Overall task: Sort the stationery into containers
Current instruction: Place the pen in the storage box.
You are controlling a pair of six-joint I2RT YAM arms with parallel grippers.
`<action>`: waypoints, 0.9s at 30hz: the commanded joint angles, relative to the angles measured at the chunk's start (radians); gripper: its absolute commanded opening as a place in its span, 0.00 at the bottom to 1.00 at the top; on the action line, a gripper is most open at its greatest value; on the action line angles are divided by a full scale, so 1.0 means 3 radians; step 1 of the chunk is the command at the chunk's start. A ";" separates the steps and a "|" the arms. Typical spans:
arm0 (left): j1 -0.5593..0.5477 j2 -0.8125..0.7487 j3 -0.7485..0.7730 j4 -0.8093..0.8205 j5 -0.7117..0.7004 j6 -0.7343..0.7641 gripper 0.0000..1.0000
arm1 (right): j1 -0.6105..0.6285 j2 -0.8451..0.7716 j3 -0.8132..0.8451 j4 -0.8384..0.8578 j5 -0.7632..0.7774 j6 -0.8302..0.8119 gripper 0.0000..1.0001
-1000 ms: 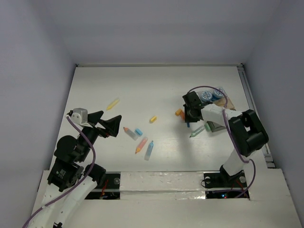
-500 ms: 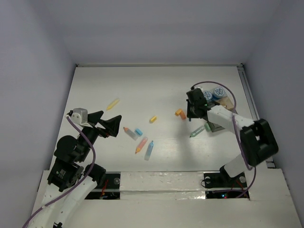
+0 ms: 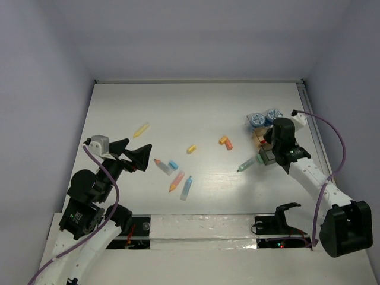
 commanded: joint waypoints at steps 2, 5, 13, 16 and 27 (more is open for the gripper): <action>0.0014 -0.0039 -0.0002 0.0193 0.0046 0.0043 0.99 | -0.0159 0.0096 -0.0096 0.0369 0.0079 0.0366 0.00; 0.0014 -0.0039 -0.0002 0.0187 0.0046 0.0043 0.99 | -0.0257 0.0198 -0.0090 0.0384 0.0136 0.0458 0.00; 0.0014 -0.0039 -0.0002 0.0188 0.0046 0.0043 0.99 | -0.0421 0.0397 -0.0167 0.0619 -0.0013 0.0672 0.00; 0.0014 -0.0034 -0.0002 0.0193 0.0046 0.0043 0.99 | -0.0421 0.0474 -0.0162 0.0635 -0.0079 0.0754 0.00; 0.0014 -0.0039 -0.0002 0.0187 0.0046 0.0038 0.99 | -0.0451 0.0490 -0.0285 0.0681 -0.0110 0.0923 0.23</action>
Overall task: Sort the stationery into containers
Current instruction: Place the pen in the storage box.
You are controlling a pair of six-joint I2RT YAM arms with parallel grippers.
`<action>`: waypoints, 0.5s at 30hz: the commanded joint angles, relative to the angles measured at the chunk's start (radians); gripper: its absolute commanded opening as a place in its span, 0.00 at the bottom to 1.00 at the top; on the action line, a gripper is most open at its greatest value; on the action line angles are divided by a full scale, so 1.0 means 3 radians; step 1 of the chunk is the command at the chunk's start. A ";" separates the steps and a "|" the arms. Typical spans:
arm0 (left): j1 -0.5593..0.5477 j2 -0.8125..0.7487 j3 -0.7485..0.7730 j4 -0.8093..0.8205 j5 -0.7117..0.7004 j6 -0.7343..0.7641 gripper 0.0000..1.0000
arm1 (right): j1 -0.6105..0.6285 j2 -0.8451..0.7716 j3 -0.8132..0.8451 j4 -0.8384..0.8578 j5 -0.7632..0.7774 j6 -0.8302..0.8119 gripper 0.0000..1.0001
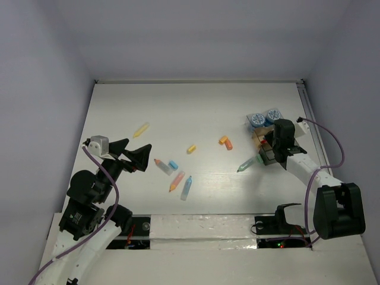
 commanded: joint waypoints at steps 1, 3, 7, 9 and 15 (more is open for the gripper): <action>0.0014 -0.0020 -0.0002 0.0187 0.0046 0.0043 0.99 | -0.0027 -0.0015 -0.0032 0.0203 0.0022 0.0066 0.26; 0.0014 -0.0025 -0.0002 0.0182 0.0046 0.0043 0.99 | -0.0027 -0.0010 -0.0016 0.0198 0.0007 0.0046 0.30; 0.0014 -0.0020 -0.0002 0.0187 0.0046 0.0038 0.99 | -0.0027 -0.0045 0.0024 0.0183 -0.0044 -0.0041 0.34; 0.0014 -0.0020 -0.0002 0.0187 0.0051 0.0038 0.99 | -0.0027 -0.0071 0.0040 0.0182 -0.0070 -0.0087 0.35; 0.0014 0.0000 -0.0002 0.0193 0.0051 0.0043 0.99 | -0.0027 -0.0209 0.0091 0.0427 -0.0854 -0.0460 0.38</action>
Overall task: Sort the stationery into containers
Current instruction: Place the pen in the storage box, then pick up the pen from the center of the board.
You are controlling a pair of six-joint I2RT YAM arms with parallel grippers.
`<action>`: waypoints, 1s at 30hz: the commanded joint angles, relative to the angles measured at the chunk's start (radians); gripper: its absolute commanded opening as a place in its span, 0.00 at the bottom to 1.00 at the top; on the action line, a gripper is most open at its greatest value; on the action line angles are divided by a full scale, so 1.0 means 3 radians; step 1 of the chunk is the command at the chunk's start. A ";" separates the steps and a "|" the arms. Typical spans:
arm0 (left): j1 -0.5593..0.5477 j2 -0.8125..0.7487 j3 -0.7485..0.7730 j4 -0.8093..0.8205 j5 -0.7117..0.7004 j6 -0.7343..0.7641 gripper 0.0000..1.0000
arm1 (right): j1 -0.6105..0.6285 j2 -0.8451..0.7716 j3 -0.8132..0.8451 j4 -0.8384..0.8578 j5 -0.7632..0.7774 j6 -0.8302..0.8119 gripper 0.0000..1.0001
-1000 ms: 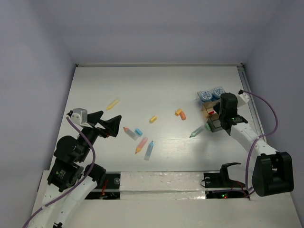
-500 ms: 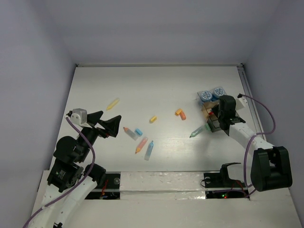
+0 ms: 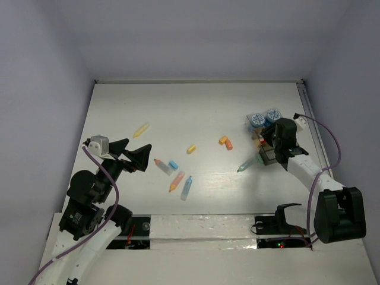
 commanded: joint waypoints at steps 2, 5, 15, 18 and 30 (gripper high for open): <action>0.0014 0.0010 -0.0002 0.0198 0.0056 0.0038 0.99 | 0.0029 -0.0113 0.0184 0.0427 -0.0899 -0.0479 0.39; 0.0044 0.0046 0.0003 0.0198 0.0041 0.0038 0.99 | 0.0412 0.0066 0.0511 0.0249 -0.1284 -0.0848 0.41; 0.0147 0.0138 0.0018 0.0141 -0.0214 -0.0003 0.99 | 0.2145 0.0905 0.1345 -0.0478 -0.1162 -0.1325 0.47; 0.0182 0.0174 0.0018 0.0136 -0.0215 -0.0008 0.99 | 0.2518 0.1089 0.1431 -0.0733 -0.0963 -0.1228 0.52; 0.0361 0.0276 0.0013 0.0157 -0.0092 -0.0039 0.99 | 0.3358 0.1580 0.1554 -0.1347 -0.0354 -0.0614 0.71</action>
